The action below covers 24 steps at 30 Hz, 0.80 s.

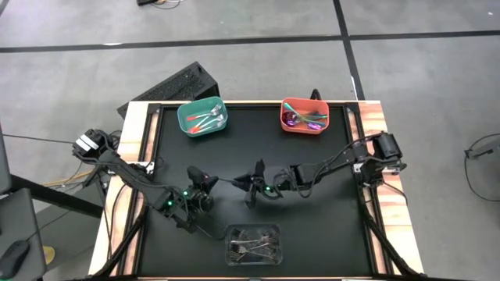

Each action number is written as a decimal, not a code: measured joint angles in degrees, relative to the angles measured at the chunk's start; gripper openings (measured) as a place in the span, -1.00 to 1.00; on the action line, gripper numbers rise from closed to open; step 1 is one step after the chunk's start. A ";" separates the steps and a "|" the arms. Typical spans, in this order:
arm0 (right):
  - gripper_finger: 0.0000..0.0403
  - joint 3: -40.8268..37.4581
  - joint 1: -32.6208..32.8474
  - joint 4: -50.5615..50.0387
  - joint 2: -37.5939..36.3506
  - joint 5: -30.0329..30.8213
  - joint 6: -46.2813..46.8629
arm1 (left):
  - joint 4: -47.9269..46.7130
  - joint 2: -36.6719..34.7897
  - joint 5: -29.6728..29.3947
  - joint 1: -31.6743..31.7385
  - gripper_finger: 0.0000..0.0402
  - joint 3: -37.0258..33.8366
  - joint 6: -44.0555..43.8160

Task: Sort silverware by color (type)
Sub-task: Put the blue spoon into the orange bin

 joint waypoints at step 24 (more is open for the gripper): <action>-0.95 -0.41 -10.00 -41.94 -24.34 2.85 -4.70 | 5.72 -0.07 0.35 -0.03 -0.38 0.07 -10.01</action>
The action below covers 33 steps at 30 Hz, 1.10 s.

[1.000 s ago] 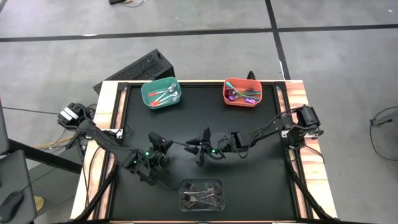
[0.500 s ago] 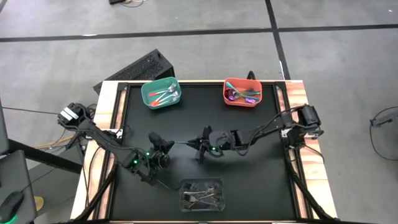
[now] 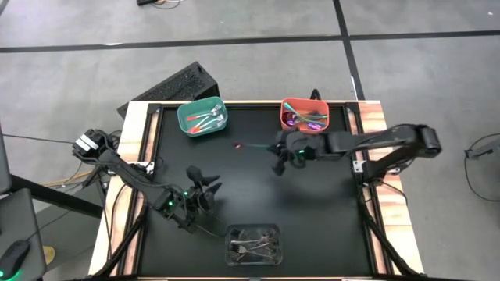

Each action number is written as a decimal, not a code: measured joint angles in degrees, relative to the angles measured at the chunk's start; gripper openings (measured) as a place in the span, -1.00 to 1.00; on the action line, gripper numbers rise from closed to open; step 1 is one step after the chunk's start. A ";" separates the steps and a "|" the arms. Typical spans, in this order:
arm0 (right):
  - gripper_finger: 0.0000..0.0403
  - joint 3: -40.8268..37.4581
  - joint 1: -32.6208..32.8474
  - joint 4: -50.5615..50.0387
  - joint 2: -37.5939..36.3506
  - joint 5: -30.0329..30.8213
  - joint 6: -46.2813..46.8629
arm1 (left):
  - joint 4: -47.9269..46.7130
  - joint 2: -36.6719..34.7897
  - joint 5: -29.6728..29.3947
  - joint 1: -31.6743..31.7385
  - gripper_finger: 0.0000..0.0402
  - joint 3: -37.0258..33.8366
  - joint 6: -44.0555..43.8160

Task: Sort silverware by color (type)
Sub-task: Put the blue spoon into the orange bin

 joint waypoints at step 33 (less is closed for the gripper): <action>-0.95 -12.63 -44.80 -13.17 -19.56 -18.34 -11.57 | 2.72 0.02 14.79 20.59 -0.36 -0.20 14.22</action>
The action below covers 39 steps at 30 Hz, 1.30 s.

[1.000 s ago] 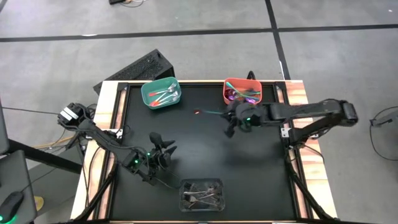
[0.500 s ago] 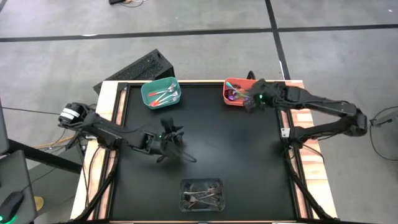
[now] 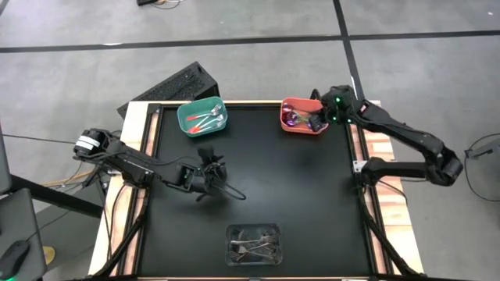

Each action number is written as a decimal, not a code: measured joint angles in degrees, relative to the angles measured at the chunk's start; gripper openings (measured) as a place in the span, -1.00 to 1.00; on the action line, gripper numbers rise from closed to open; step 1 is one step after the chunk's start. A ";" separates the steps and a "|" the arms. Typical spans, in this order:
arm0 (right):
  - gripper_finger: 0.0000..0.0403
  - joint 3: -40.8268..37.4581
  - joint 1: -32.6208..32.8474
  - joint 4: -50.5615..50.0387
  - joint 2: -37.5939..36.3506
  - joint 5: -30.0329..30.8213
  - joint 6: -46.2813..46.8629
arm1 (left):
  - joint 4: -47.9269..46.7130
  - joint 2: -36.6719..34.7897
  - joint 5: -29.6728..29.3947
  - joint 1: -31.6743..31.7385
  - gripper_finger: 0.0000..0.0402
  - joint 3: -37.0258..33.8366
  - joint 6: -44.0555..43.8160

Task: Sort silverware by color (type)
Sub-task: Put the blue spoon into the orange bin, then return to Home Position

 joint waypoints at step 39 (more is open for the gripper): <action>-0.12 -15.39 13.10 39.71 -7.47 -11.44 7.29 | 8.95 -29.77 7.14 -2.25 -0.63 -11.77 -8.61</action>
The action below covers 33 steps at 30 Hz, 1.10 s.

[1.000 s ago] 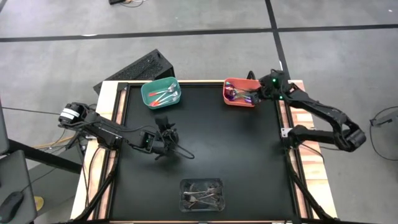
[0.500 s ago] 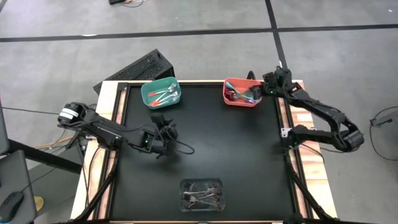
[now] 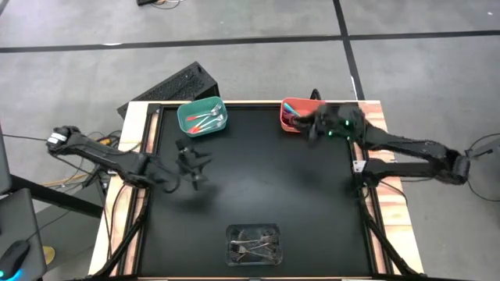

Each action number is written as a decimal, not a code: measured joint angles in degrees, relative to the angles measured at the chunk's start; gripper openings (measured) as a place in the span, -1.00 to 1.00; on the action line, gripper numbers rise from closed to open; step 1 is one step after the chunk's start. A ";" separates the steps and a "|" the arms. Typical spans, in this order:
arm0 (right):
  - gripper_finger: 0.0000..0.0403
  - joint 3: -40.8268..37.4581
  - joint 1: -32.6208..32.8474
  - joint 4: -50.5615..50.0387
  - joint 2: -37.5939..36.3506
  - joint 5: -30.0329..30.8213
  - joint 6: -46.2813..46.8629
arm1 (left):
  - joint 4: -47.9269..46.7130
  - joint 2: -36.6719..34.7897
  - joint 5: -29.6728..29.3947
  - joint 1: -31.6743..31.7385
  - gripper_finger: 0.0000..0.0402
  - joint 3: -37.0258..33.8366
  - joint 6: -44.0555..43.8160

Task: Sort silverware by color (type)
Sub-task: Return to Home Position

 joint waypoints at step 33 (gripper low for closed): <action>-0.98 -17.11 20.45 3.51 -23.77 9.97 -12.54 | 17.76 -37.53 29.85 13.37 -1.00 -22.05 4.42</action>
